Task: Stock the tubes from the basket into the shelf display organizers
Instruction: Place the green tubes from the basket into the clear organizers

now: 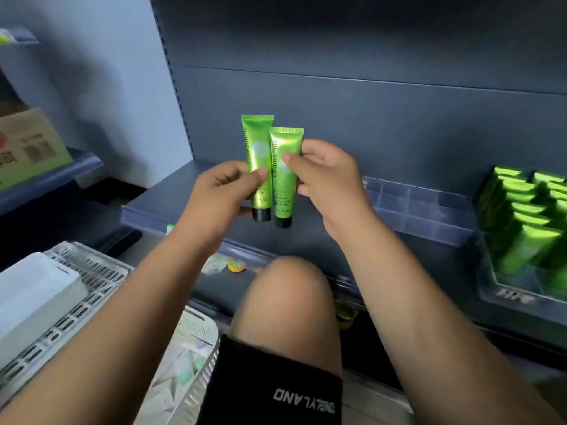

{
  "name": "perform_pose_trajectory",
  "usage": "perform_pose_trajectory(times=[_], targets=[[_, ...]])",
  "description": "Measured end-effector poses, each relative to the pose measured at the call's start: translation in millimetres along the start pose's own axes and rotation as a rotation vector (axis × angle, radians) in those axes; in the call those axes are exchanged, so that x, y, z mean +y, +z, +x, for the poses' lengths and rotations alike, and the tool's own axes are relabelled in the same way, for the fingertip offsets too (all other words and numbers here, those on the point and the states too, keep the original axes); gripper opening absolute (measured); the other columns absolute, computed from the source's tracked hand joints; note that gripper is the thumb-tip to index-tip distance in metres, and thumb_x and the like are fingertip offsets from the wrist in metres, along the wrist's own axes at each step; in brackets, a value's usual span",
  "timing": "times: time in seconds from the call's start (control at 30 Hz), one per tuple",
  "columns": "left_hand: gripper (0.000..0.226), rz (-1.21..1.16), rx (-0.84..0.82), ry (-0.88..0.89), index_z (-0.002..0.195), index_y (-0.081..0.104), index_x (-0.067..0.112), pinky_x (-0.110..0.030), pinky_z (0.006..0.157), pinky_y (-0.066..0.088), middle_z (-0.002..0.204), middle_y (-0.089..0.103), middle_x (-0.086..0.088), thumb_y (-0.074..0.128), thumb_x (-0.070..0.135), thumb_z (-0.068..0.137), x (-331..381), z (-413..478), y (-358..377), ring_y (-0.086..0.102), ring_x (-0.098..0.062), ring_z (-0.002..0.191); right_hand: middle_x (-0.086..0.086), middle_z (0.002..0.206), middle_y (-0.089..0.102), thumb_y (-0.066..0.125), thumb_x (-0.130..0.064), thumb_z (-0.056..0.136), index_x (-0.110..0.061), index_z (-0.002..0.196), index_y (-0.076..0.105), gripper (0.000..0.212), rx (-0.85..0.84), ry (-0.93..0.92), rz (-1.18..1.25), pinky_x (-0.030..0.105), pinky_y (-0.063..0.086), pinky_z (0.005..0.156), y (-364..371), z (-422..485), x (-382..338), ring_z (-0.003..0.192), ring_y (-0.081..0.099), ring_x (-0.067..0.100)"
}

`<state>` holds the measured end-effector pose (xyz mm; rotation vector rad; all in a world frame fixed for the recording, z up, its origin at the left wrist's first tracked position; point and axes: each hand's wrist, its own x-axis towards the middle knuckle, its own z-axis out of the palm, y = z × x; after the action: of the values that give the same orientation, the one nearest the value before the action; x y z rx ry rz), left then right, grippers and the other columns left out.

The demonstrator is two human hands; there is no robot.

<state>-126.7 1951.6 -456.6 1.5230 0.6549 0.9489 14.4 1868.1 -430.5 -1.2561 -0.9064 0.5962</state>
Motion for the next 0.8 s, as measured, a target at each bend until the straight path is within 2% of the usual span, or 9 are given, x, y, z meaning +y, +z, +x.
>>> perform_pose_trajectory(times=[0.07, 0.17, 0.23, 0.33, 0.43, 0.6, 0.73, 0.8], targets=[[0.014, -0.005, -0.067, 0.047, 0.104, 0.071, 0.011, -0.033, 0.064, 0.056, 0.089, 0.069, -0.009, 0.07, 0.022, 0.095, 13.3, 4.0, 35.5, 0.066, -0.017, 0.076, 0.0, 0.094, 0.078, 0.067, -0.008, 0.094, -0.015, 0.1, 0.073, 0.011, 0.058, -0.014, -0.024, 0.028, 0.059, 0.078, -37.0, -7.9, -20.8, 0.084, 0.072, 0.009], [0.011, -0.023, -0.168, 0.103, 0.102, 0.067, 0.02, -0.035, 0.066, 0.053, 0.092, 0.065, -0.012, 0.073, 0.022, 0.093, 27.8, 6.5, 89.1, 0.066, -0.021, 0.08, 0.007, 0.098, 0.078, 0.067, -0.007, 0.095, -0.009, 0.106, 0.073, 0.012, 0.148, -0.03, -0.034, 0.037, 0.061, 0.082, -87.8, -21.7, -43.0, 0.091, 0.075, 0.019], [0.012, -0.03, -0.222, 0.136, 0.101, 0.062, 0.014, -0.034, 0.064, 0.052, 0.091, 0.059, -0.013, 0.071, 0.02, 0.095, 33.3, 5.5, 122.8, 0.063, -0.022, 0.08, 0.008, 0.099, 0.078, 0.068, -0.008, 0.094, -0.008, 0.108, 0.073, 0.014, 0.215, -0.034, -0.064, 0.04, 0.062, 0.085, -119.4, -32.2, -53.3, 0.097, 0.075, 0.024], [0.016, -0.035, -0.307, 0.148, 0.095, 0.059, 0.011, -0.031, 0.06, 0.052, 0.09, 0.058, -0.013, 0.069, 0.023, 0.097, 39.3, 1.2, 169.2, 0.061, -0.023, 0.079, 0.008, 0.098, 0.078, 0.069, -0.008, 0.093, -0.015, 0.1, 0.075, 0.011, 0.274, -0.06, -0.131, 0.036, 0.06, 0.084, -165.0, -50.6, -64.5, 0.089, 0.073, 0.017], [0.017, -0.025, -0.378, 0.143, 0.093, 0.062, 0.01, -0.031, 0.059, 0.053, 0.087, 0.062, -0.01, 0.071, 0.024, 0.095, 45.7, -6.1, 209.5, 0.064, -0.018, 0.078, 0.008, 0.093, 0.076, 0.07, -0.01, 0.093, -0.013, 0.101, 0.075, 0.01, 0.314, -0.074, -0.188, 0.023, 0.058, 0.07, -209.3, -74.5, -75.4, 0.081, 0.068, 0.012], [0.032, -0.019, -0.46, 0.136, 0.097, 0.058, -0.008, -0.028, 0.057, 0.054, 0.087, 0.056, -0.015, 0.074, 0.02, 0.092, 54.2, -18.3, 269.7, 0.059, -0.022, 0.08, 0.004, 0.085, 0.069, 0.071, -0.011, 0.093, -0.007, 0.103, 0.073, 0.012, 0.432, -0.089, -0.22, 0.021, 0.054, 0.063, -279.0, -114.8, -90.2, 0.074, 0.063, 0.009], [0.023, -0.048, -0.543, 0.124, 0.111, 0.06, 0.011, -0.024, 0.053, 0.052, 0.094, 0.062, -0.017, 0.071, 0.008, 0.092, 62.0, -31.0, 318.6, 0.061, -0.021, 0.078, 0.005, 0.088, 0.071, 0.072, -0.012, 0.092, -0.007, 0.105, 0.073, 0.015, 0.54, -0.098, -0.213, 0.034, 0.057, 0.071, -327.9, -137.3, -92.2, 0.078, 0.067, 0.016], [0.025, -0.056, -0.592, 0.118, 0.109, 0.06, 0.016, -0.025, 0.057, 0.053, 0.096, 0.063, -0.017, 0.074, 0.009, 0.09, 65.2, -34.2, 339.9, 0.063, -0.022, 0.08, 0.001, 0.086, 0.075, 0.07, -0.01, 0.092, -0.014, 0.106, 0.072, 0.015, 0.603, -0.135, -0.162, 0.034, 0.057, 0.069, -346.6, -144.9, -89.6, 0.079, 0.069, 0.016]])
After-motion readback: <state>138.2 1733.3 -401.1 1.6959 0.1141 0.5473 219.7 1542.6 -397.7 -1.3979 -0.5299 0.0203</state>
